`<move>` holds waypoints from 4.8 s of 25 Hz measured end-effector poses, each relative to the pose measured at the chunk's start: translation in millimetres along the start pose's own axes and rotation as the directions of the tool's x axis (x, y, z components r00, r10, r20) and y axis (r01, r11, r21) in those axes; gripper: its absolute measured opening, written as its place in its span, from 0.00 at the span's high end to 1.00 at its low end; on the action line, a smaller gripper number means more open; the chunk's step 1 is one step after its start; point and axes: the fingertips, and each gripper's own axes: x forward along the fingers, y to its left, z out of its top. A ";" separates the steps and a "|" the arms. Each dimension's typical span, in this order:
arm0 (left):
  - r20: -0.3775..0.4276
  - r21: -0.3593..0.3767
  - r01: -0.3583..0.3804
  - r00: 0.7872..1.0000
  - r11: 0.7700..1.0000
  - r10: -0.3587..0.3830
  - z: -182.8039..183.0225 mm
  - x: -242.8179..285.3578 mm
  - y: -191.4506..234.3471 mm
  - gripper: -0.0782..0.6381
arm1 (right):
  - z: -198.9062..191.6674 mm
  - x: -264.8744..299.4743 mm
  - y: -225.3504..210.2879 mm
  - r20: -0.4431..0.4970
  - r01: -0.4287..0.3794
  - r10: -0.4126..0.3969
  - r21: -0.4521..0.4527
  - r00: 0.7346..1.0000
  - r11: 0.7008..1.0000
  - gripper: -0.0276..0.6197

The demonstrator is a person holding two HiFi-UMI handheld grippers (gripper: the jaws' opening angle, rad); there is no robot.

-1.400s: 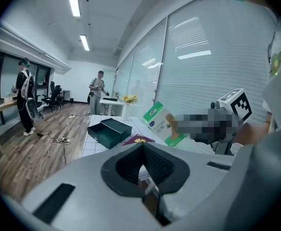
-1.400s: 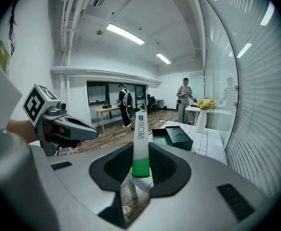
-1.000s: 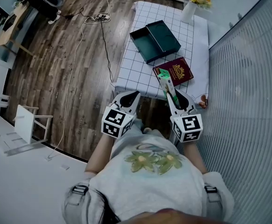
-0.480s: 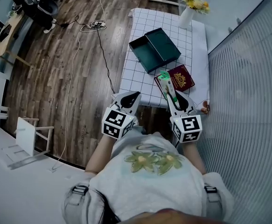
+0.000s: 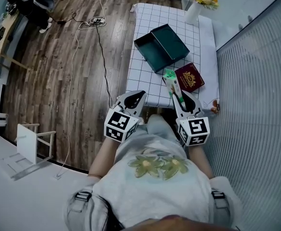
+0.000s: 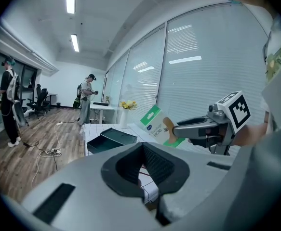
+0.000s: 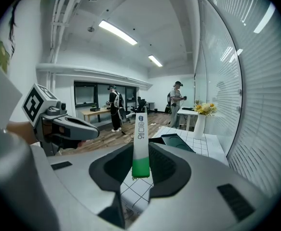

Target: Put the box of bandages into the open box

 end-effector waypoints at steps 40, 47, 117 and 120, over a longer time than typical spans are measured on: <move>-0.089 0.006 0.031 0.996 1.000 -0.030 19.9 87.5 73.2 0.88 | 45.5 99.2 -71.6 0.017 0.030 -0.030 0.012 0.999 0.999 0.82; -0.110 -0.016 0.030 0.993 0.999 -0.031 18.0 105.4 92.1 0.88 | 44.5 123.4 -81.5 -0.012 0.025 -0.024 0.016 1.000 1.000 0.82; -0.232 -0.180 0.018 0.971 0.984 -0.060 -5.7 200.8 188.1 0.88 | 19.8 274.8 -126.5 -0.183 -0.042 0.049 0.045 0.982 0.998 0.82; -0.239 -0.186 0.017 0.969 0.982 -0.062 -9.0 203.3 189.5 0.88 | 15.7 278.2 -126.7 -0.193 -0.047 0.055 0.045 0.980 0.998 0.82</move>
